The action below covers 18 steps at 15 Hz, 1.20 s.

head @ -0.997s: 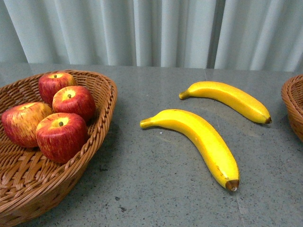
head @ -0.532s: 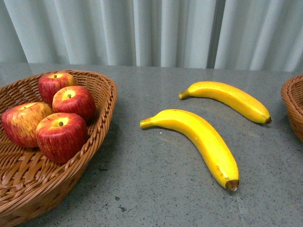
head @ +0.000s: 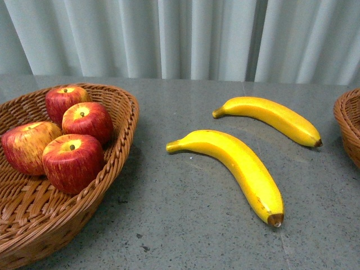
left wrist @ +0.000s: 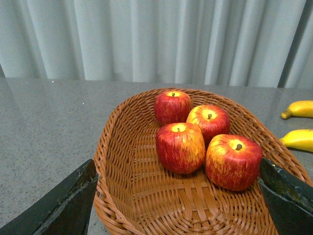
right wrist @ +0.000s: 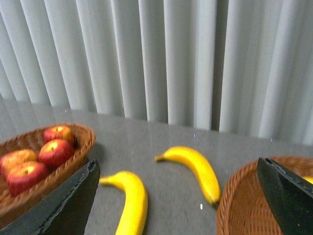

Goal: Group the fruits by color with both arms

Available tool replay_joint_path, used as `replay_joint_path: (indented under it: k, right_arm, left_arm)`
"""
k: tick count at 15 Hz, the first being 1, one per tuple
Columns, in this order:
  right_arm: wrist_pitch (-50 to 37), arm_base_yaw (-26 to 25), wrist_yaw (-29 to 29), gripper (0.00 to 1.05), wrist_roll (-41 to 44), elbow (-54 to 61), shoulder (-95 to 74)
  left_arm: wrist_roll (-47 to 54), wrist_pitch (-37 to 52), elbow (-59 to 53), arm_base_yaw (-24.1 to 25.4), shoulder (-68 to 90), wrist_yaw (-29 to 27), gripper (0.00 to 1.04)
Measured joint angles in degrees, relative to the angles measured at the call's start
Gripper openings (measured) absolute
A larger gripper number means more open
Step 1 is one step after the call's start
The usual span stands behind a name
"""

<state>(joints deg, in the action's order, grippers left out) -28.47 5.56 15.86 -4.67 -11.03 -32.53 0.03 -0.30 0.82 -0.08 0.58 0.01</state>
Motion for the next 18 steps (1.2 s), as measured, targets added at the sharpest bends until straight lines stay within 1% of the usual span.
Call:
replay_joint_path:
  k: [1, 2, 3, 4, 5, 6, 7, 8, 10, 12, 16, 18]
  right_arm:
    - [-5.1, 3.5, -1.8, 0.98, 0.3, -5.5, -9.0]
    - [-7.1, 7.4, -3.5, 0.98, 1.6, -11.0, -17.7]
    - [-6.8, 11.2, -4.5, 0.98, 2.9, -16.2, -26.3]
    - [-4.2, 15.1, -5.7, 0.98, 4.2, -21.4, -34.1]
    - [-0.5, 19.2, -8.5, 0.98, 5.7, -27.7, -41.6]
    - [1.8, 22.5, -9.8, 0.98, 7.2, -33.0, -46.7]
    - [5.0, 25.5, -10.6, 0.98, 8.5, -37.5, -50.7]
    - [8.0, 27.0, -11.2, 0.98, 10.0, -40.1, -53.7]
    - [13.0, 26.8, -11.8, 0.98, 11.9, -42.0, -58.2]
    - [15.8, 26.0, -12.4, 0.98, 13.2, -42.5, -60.8]
    - [22.7, 22.7, -14.8, 0.98, 15.6, -46.2, -66.5]
    - [27.4, 21.0, -13.8, 0.98, 15.5, -47.0, -67.4]
  left_arm:
    - [0.0, 0.1, 0.0, 0.0, 0.0, 0.0, 0.98]
    - [0.0, 0.0, 0.0, 0.0, 0.0, 0.0, 0.98]
    - [0.0, 0.0, 0.0, 0.0, 0.0, 0.0, 0.98]
    - [0.0, 0.0, 0.0, 0.0, 0.0, 0.0, 0.98]
    - [0.0, 0.0, 0.0, 0.0, 0.0, 0.0, 0.98]
    - [0.0, 0.0, 0.0, 0.0, 0.0, 0.0, 0.98]
    - [0.0, 0.0, 0.0, 0.0, 0.0, 0.0, 0.98]
    - [0.0, 0.0, 0.0, 0.0, 0.0, 0.0, 0.98]
    - [0.0, 0.0, 0.0, 0.0, 0.0, 0.0, 0.98]
    - [0.0, 0.0, 0.0, 0.0, 0.0, 0.0, 0.98]
    - [0.0, 0.0, 0.0, 0.0, 0.0, 0.0, 0.98]
    - [0.0, 0.1, 0.0, 0.0, 0.0, 0.0, 0.98]
